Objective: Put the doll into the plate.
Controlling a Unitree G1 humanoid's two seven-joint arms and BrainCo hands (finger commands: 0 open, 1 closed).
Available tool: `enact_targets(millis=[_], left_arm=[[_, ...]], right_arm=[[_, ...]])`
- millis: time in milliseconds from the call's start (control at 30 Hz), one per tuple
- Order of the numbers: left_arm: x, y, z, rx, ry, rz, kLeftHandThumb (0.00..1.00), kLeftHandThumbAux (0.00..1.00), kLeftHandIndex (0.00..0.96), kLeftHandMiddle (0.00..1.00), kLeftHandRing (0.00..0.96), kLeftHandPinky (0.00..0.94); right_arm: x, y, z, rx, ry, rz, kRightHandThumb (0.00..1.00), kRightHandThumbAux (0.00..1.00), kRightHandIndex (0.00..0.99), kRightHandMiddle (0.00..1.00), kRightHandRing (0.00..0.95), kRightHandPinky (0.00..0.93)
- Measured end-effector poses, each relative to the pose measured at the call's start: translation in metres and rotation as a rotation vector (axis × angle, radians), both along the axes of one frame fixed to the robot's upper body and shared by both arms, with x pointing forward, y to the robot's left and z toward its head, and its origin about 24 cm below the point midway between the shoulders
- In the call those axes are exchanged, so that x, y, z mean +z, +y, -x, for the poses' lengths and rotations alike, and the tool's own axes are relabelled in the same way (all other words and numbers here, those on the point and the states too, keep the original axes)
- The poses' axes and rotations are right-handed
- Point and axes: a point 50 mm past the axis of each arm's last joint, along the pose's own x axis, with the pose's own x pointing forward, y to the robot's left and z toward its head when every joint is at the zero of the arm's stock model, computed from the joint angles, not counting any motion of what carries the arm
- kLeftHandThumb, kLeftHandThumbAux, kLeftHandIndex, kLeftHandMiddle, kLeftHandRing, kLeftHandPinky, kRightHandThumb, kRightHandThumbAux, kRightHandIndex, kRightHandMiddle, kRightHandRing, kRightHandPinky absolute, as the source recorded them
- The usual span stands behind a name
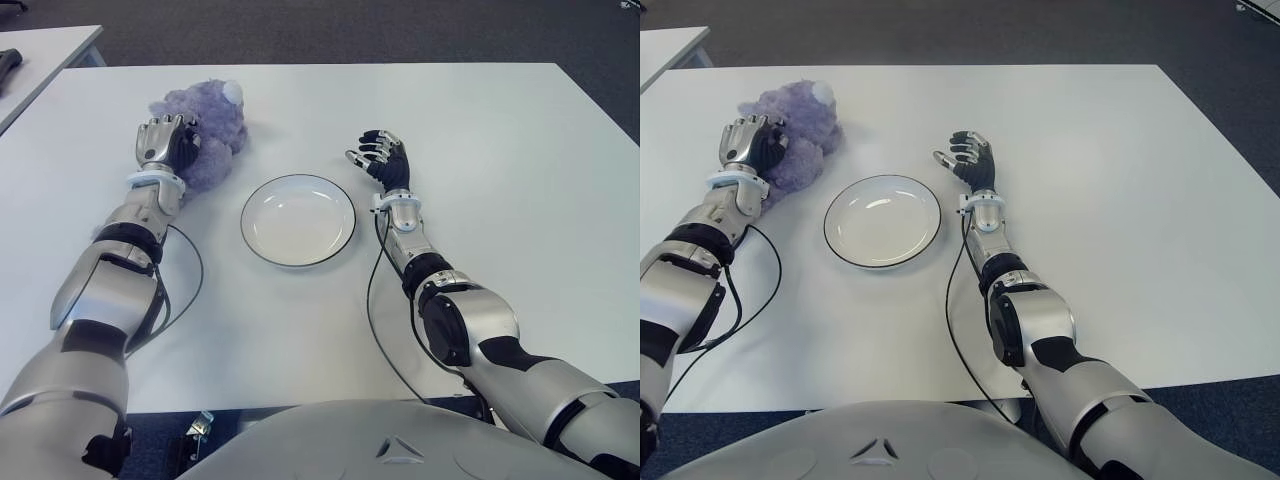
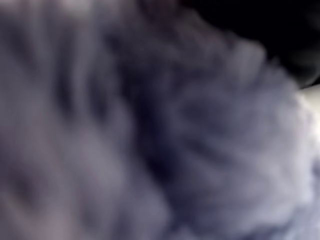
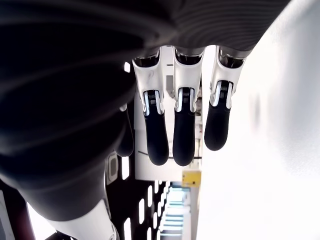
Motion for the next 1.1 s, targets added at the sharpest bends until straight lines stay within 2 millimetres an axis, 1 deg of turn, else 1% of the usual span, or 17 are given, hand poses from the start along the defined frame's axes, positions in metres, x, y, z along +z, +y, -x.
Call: enact_targets(millis=[267,600,733,900,1033,1100], left_arm=[[0.0000,-0.0001,-0.0008,-0.002,0.015,-0.043,0.748,0.695,0.441,0.808,0.785,0.699],[0.0011,0.0000,-0.0007,-0.003,0.005,-0.029,0.747,0.696,0.441,0.819,0.800,0.733],[0.0029,-0.0023,-0.0009,-0.020,-0.014,-0.009,0.746,0.696,0.441,0.823,0.807,0.781],[0.0025,-0.0043,0.0010,-0.043,-0.030,0.017,0.746,0.696,0.441,0.826,0.812,0.785],[0.0027,-0.0049,0.0034,-0.064,-0.049,0.046,0.746,0.696,0.441,0.827,0.815,0.773],[0.0032,-0.0051,0.0049,-0.078,-0.059,0.057,0.747,0.696,0.441,0.827,0.815,0.770]], right_arm=[[0.0000,0.0001,0.0000,0.001,0.000,0.000,0.144,0.876,0.336,0.359,0.346,0.311],[0.0000,0.0003,0.0000,0.002,-0.001,0.003,0.138,0.871,0.334,0.357,0.344,0.323],[0.0000,0.0000,0.0000,0.000,-0.001,0.003,0.130,0.872,0.326,0.357,0.348,0.332],[0.0001,-0.0001,0.0000,0.000,-0.001,0.004,0.130,0.875,0.327,0.356,0.346,0.319],[0.0001,-0.0001,0.0000,0.000,-0.001,0.004,0.173,0.878,0.346,0.356,0.341,0.318],[0.0001,0.0000,0.0000,0.001,-0.001,0.004,0.179,0.878,0.345,0.356,0.342,0.321]])
